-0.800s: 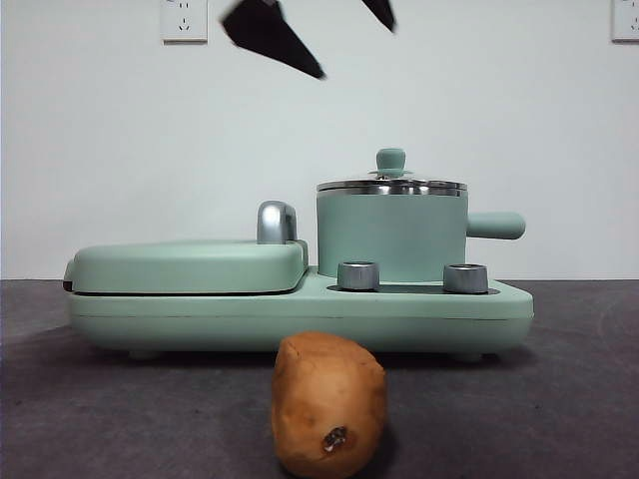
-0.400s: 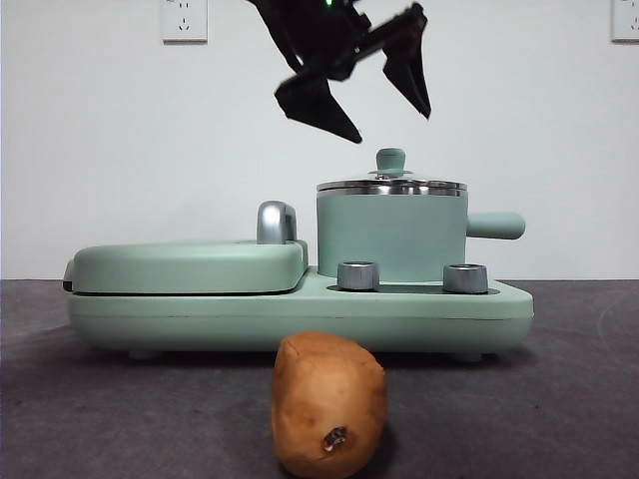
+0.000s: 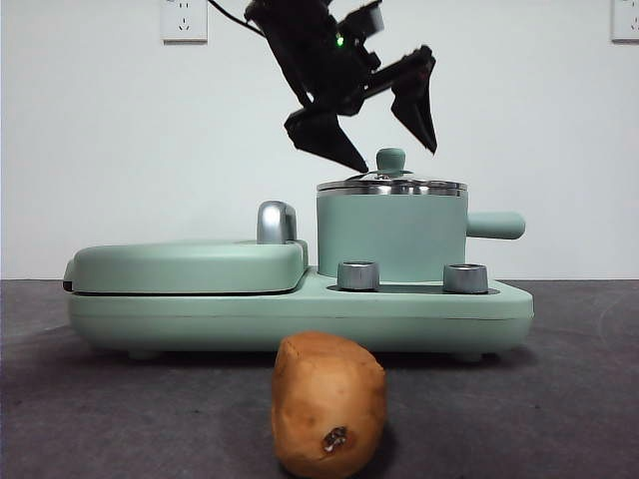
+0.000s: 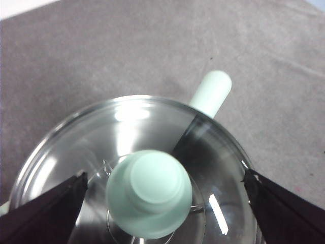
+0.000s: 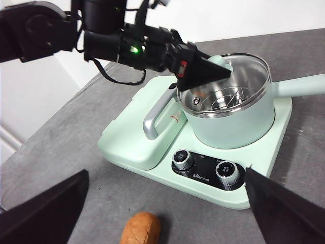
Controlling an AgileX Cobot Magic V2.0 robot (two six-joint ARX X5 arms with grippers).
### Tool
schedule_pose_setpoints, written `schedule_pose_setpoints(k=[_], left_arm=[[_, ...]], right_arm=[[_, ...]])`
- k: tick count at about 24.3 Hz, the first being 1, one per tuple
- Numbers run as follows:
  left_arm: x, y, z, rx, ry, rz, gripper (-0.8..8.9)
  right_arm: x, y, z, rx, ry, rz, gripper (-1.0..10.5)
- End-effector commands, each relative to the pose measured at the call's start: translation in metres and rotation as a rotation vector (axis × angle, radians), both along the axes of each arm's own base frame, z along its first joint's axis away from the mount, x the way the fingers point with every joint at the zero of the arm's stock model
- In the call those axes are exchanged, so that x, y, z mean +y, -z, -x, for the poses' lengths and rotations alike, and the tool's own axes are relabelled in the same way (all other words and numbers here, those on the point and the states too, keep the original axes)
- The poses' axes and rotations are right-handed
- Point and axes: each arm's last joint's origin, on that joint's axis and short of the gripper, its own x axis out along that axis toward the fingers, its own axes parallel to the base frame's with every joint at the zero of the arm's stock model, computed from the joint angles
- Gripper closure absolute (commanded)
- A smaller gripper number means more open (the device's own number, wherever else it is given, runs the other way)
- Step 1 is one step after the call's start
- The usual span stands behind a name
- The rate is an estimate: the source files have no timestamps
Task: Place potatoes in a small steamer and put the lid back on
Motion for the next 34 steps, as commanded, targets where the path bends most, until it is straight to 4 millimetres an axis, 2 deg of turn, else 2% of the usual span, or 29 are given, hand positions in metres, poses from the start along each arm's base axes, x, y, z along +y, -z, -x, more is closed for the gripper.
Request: schedule_pose_setpoints(k=[1, 5, 7, 10, 14, 21, 22, 24, 26, 29, 34], left_arm=[[-0.008, -0.001, -0.002, -0.024, 0.016, 0.005, 3.51], [-0.009, 0.000, -0.002, -0.035, 0.025, -0.006, 3.98], [-0.008, 0.000, -0.002, -0.043, 0.026, -0.018, 4.63], [-0.008, 0.000, -0.003, -0.055, 0.011, -0.033, 4.85], [-0.008, 0.000, -0.003, -0.087, 0.016, -0.064, 6.42], [-0.009, 0.006, -0.005, -0.081, 0.015, -0.075, 6.63], [-0.009, 0.006, -0.005, -0.080, 0.016, -0.075, 6.88], [-0.009, 0.006, -0.005, -0.082, 0.015, -0.074, 8.07], [-0.009, 0.005, -0.005, -0.088, 0.015, -0.070, 8.05], [-0.007, -0.007, -0.003, -0.107, 0.011, -0.050, 8.05], [0.001, -0.050, 0.008, -0.137, 0.009, -0.027, 8.05]], right_arm=[[0.000, -0.005, 0.001, -0.027, -0.006, 0.008, 4.6], [0.000, -0.005, 0.001, -0.027, -0.006, 0.008, 4.6], [0.000, -0.005, 0.001, -0.026, -0.006, 0.008, 4.6], [0.000, -0.005, 0.001, -0.024, -0.006, 0.008, 4.6], [0.000, -0.003, 0.001, -0.009, -0.006, 0.008, 4.6], [0.000, -0.003, 0.001, -0.002, -0.006, 0.008, 4.6], [0.000, -0.003, 0.001, -0.002, -0.006, 0.008, 4.6], [0.000, -0.003, 0.001, -0.002, -0.006, 0.008, 4.6], [0.000, -0.003, 0.001, -0.002, -0.006, 0.008, 4.6], [0.000, -0.003, 0.001, -0.003, -0.006, 0.008, 4.6], [0.000, -0.003, 0.001, -0.001, -0.005, 0.007, 4.6]])
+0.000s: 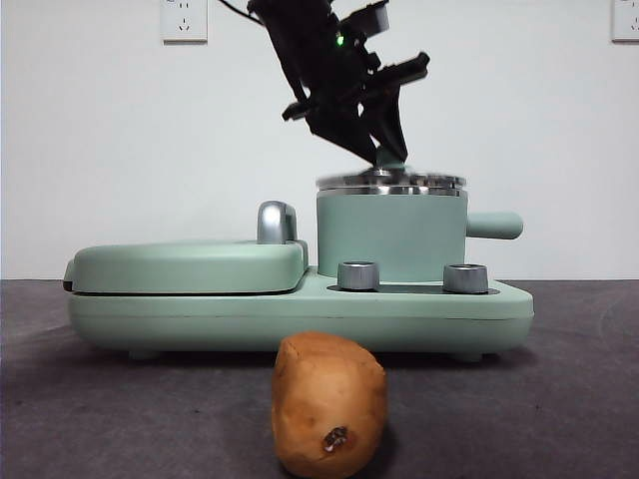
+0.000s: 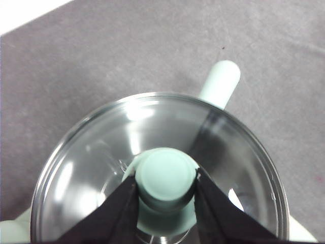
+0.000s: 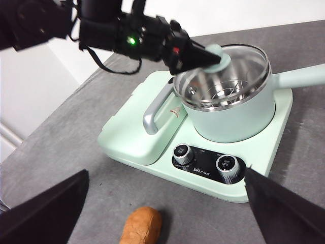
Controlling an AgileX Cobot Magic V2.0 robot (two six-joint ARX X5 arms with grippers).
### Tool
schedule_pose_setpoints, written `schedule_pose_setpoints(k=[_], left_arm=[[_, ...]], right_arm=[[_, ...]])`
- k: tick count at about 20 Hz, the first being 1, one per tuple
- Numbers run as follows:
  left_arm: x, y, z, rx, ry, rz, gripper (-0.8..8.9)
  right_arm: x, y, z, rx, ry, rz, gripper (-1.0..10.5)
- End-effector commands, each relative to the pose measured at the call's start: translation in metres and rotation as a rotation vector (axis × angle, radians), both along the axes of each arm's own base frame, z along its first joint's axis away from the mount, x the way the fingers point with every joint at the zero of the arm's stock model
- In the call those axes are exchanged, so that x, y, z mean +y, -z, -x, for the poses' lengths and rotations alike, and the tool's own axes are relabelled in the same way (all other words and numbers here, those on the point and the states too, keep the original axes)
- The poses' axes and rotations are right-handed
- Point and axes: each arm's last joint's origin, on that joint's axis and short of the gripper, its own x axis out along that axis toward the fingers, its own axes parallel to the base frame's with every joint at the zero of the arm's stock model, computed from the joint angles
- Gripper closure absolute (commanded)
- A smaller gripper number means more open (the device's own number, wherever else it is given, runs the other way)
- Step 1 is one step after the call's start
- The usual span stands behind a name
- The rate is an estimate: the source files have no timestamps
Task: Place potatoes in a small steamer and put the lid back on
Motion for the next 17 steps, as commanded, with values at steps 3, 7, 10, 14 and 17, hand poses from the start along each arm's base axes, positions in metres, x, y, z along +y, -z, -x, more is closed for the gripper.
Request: schedule_pose_setpoints(k=[3, 7, 10, 14, 17], left_arm=[[0.010, -0.058, 0.016, -0.079, 0.003, 0.058, 8.05], [0.026, -0.080, 0.030, -0.085, -0.004, 0.056, 8.05], [0.042, -0.096, 0.040, -0.094, -0.014, 0.049, 8.05], [0.067, -0.109, 0.050, -0.075, -0.039, 0.012, 8.05], [0.081, -0.118, 0.054, -0.077, -0.064, 0.013, 8.05]], right_arm=[[0.000, -0.005, 0.001, -0.022, -0.005, 0.006, 4.6], [0.001, 0.000, -0.005, 0.070, 0.007, -0.024, 4.7], [0.005, 0.004, -0.015, 0.145, -0.004, -0.028, 4.7], [0.021, 0.010, -0.030, 0.246, -0.027, -0.012, 4.7], [0.033, 0.016, -0.039, 0.301, -0.033, 0.028, 4.7]])
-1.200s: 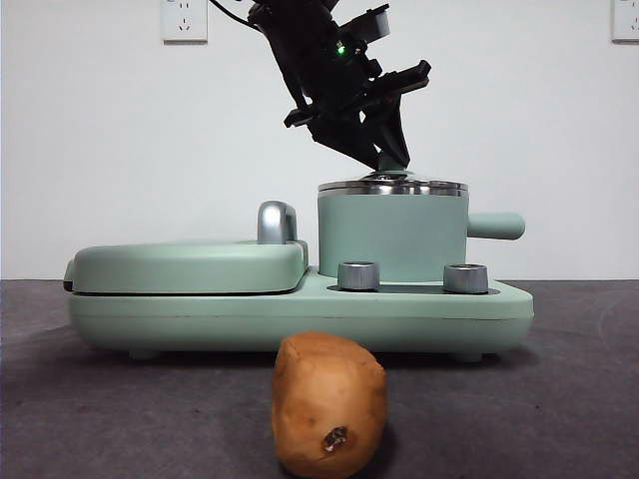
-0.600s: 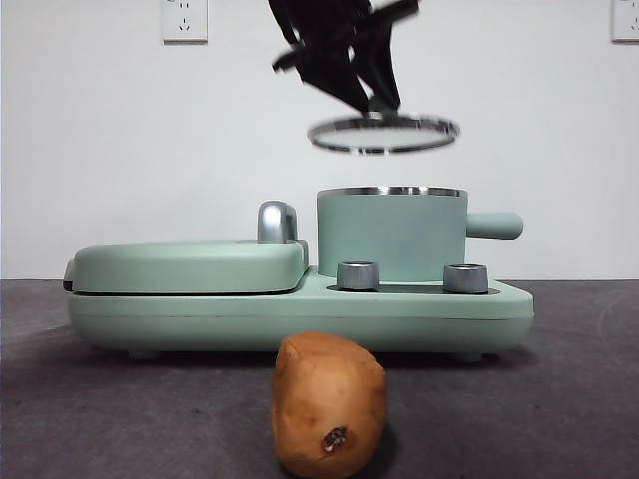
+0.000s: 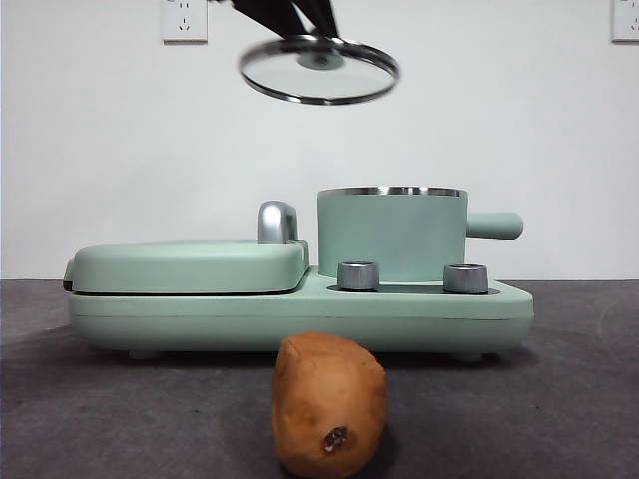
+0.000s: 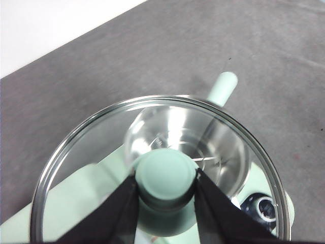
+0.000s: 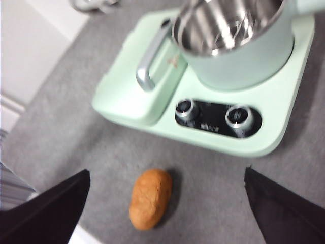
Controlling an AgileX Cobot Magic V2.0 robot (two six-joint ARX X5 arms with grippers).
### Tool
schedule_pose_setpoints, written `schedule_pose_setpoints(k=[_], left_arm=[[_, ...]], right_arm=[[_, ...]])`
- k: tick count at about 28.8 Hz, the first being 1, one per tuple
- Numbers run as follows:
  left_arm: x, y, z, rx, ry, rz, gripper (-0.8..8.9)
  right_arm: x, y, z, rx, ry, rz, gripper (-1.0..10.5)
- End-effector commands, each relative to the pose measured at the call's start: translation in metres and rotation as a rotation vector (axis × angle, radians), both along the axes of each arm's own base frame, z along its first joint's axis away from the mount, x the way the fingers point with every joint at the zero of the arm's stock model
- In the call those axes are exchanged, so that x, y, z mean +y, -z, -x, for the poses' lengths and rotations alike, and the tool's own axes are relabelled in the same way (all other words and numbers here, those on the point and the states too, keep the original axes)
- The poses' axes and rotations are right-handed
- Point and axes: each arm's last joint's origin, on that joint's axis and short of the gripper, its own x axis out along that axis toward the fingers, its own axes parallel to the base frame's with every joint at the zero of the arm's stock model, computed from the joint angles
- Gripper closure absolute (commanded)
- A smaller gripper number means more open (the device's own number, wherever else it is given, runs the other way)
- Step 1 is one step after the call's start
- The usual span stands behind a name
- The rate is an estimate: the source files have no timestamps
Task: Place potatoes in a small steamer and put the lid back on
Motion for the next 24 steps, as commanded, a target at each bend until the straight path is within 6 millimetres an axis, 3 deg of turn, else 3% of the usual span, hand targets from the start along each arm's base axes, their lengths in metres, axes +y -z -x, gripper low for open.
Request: schedule_pose_setpoints(k=[1, 8, 17, 24], left_arm=[[0.012, -0.025, 0.006, -0.080, -0.012, 0.038, 8.05], [0.033, -0.039, 0.013, -0.101, -0.052, 0.050, 8.05], [0.039, -0.037, 0.012, -0.071, -0.075, 0.043, 8.05], [0.042, -0.036, 0.012, -0.059, -0.081, 0.035, 8.05]], right_arm=[[0.013, 0.000, -0.008, 0.044, 0.006, 0.020, 4.8], [0.065, 0.018, -0.026, 0.135, -0.044, 0.099, 4.8], [0.132, 0.066, -0.040, 0.360, -0.109, 0.265, 4.8], [0.172, 0.089, -0.049, 0.440, -0.152, 0.365, 4.8]])
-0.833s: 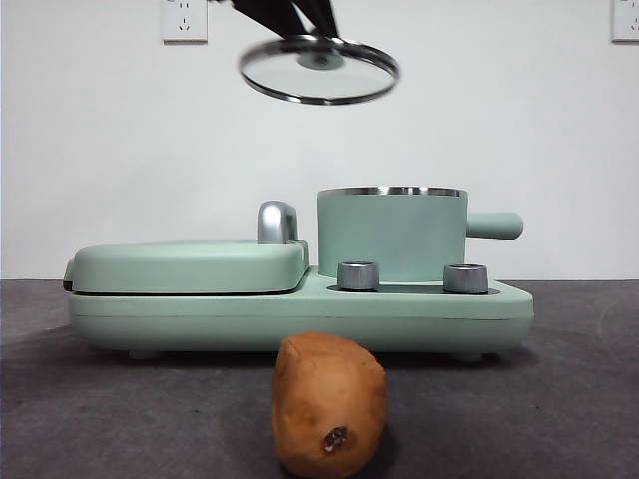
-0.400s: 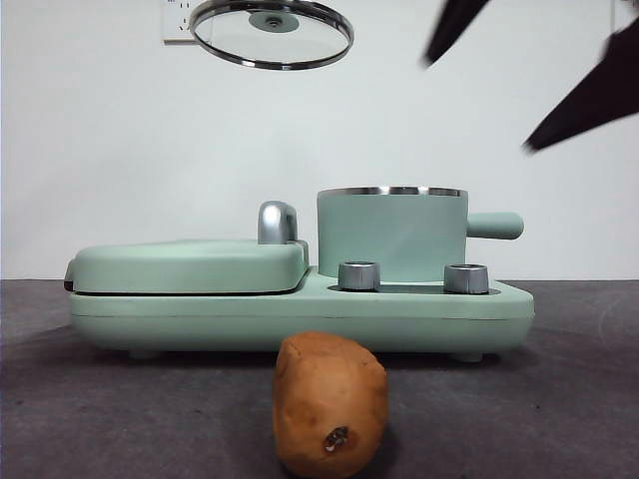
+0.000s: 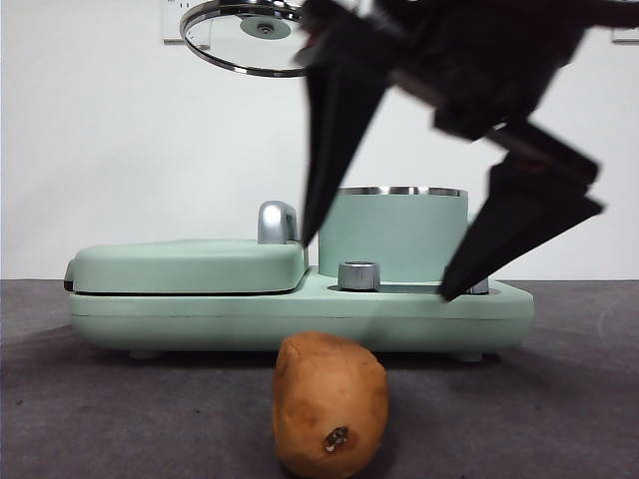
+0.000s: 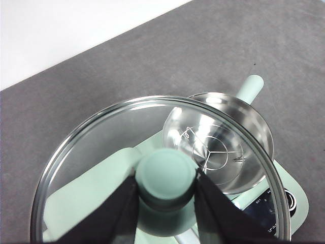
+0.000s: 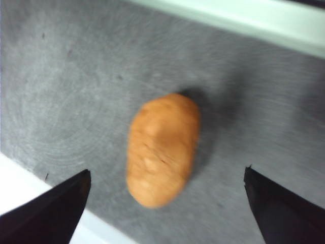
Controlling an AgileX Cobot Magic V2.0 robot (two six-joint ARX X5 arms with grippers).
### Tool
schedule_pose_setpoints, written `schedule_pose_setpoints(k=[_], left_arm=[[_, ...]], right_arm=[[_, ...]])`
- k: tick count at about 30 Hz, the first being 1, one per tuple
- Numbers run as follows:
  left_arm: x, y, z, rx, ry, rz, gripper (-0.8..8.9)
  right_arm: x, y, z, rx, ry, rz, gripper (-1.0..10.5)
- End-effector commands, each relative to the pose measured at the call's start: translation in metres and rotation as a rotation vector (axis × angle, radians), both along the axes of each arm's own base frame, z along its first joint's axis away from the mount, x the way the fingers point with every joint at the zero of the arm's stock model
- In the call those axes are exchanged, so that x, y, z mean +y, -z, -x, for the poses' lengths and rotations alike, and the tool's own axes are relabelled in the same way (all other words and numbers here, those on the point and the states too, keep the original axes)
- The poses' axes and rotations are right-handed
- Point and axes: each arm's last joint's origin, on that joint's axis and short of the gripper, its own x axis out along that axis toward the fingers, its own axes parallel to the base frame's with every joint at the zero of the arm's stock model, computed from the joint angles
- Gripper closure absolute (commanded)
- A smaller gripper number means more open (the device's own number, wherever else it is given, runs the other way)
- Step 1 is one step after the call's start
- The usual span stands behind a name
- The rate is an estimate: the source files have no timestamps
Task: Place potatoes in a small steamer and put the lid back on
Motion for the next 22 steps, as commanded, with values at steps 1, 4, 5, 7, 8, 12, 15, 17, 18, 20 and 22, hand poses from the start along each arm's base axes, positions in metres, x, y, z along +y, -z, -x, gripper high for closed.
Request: schedule_pose_setpoints(k=[1, 4, 5, 7, 8, 12, 15, 17, 18, 20, 22], left_arm=[[0.001, -0.012, 0.001, -0.046, -0.002, 0.024, 8.05], [0.003, -0.011, 0.001, -0.040, -0.008, 0.021, 8.05], [0.003, -0.011, 0.001, -0.038, -0.009, 0.020, 8.05], [0.004, -0.011, 0.000, -0.037, -0.012, 0.019, 8.05], [0.004, -0.011, 0.000, -0.037, -0.012, 0.019, 8.05], [0.005, -0.011, 0.000, -0.034, -0.012, 0.017, 8.05], [0.005, -0.010, 0.001, -0.029, -0.013, 0.014, 8.05], [0.005, -0.010, 0.001, -0.026, -0.012, 0.011, 8.05], [0.005, -0.010, 0.001, -0.026, -0.012, 0.011, 8.05], [0.006, -0.010, 0.001, -0.026, -0.014, 0.011, 8.05], [0.007, -0.010, 0.000, -0.026, -0.017, 0.012, 8.05]], right_arm=[[0.017, 0.006, -0.004, 0.023, -0.011, 0.022, 4.8], [0.030, 0.013, -0.007, 0.037, -0.023, 0.055, 4.8], [0.034, 0.016, -0.008, 0.041, -0.027, 0.068, 4.8], [0.040, 0.020, -0.010, 0.046, -0.029, 0.090, 4.8], [0.042, 0.023, -0.011, 0.049, -0.030, 0.104, 4.8], [0.047, 0.034, -0.014, 0.072, -0.032, 0.139, 5.2], [0.048, 0.042, -0.015, 0.093, -0.034, 0.162, 5.7], [0.049, 0.045, -0.015, 0.103, -0.037, 0.169, 5.9], [0.050, 0.046, -0.015, 0.110, -0.040, 0.168, 5.9], [0.052, 0.051, -0.016, 0.135, -0.051, 0.165, 5.9], [0.053, 0.056, -0.016, 0.163, -0.061, 0.162, 5.9]])
